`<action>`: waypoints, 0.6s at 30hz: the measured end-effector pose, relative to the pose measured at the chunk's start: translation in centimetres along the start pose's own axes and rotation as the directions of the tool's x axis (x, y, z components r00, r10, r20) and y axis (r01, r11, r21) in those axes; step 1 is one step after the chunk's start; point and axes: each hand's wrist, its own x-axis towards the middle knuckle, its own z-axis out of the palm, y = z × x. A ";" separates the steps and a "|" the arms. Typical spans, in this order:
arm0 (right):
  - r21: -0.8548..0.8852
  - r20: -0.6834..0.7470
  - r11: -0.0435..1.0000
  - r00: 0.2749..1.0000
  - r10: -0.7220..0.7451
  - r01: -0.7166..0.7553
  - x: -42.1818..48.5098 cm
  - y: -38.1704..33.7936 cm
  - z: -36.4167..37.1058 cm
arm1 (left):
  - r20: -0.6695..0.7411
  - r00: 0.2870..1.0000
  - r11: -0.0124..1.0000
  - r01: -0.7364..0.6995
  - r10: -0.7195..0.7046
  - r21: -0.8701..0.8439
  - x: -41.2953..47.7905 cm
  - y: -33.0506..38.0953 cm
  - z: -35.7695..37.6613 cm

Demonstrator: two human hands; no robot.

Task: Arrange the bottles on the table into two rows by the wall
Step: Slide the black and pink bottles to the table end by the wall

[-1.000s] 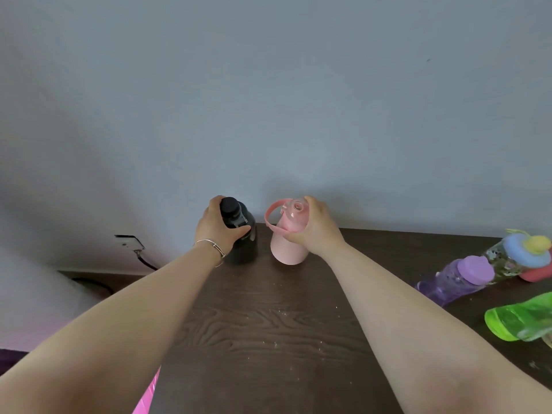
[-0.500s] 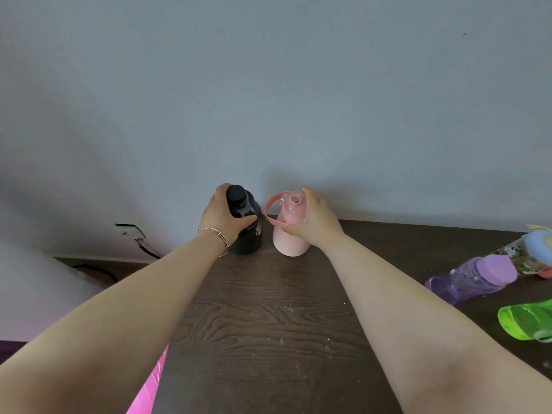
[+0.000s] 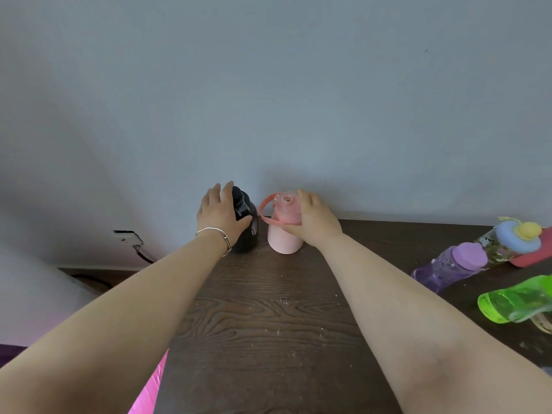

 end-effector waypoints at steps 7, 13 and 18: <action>-0.359 -0.074 0.933 0.996 -0.056 0.026 -5.8 2.5 -2.1 | 0.056 0.969 0.895 -0.242 0.239 0.374 -3.4 2.5 -0.6; -0.433 -0.126 0.901 0.991 -0.034 -0.024 -11.4 5.1 -3.9 | 0.160 0.930 0.799 -0.366 0.331 0.477 -7.9 5.5 0.8; -0.454 -0.171 0.891 0.983 -0.063 -0.022 -15.1 8.3 -5.1 | 0.188 0.923 0.782 -0.385 0.336 0.490 -11.5 9.5 2.5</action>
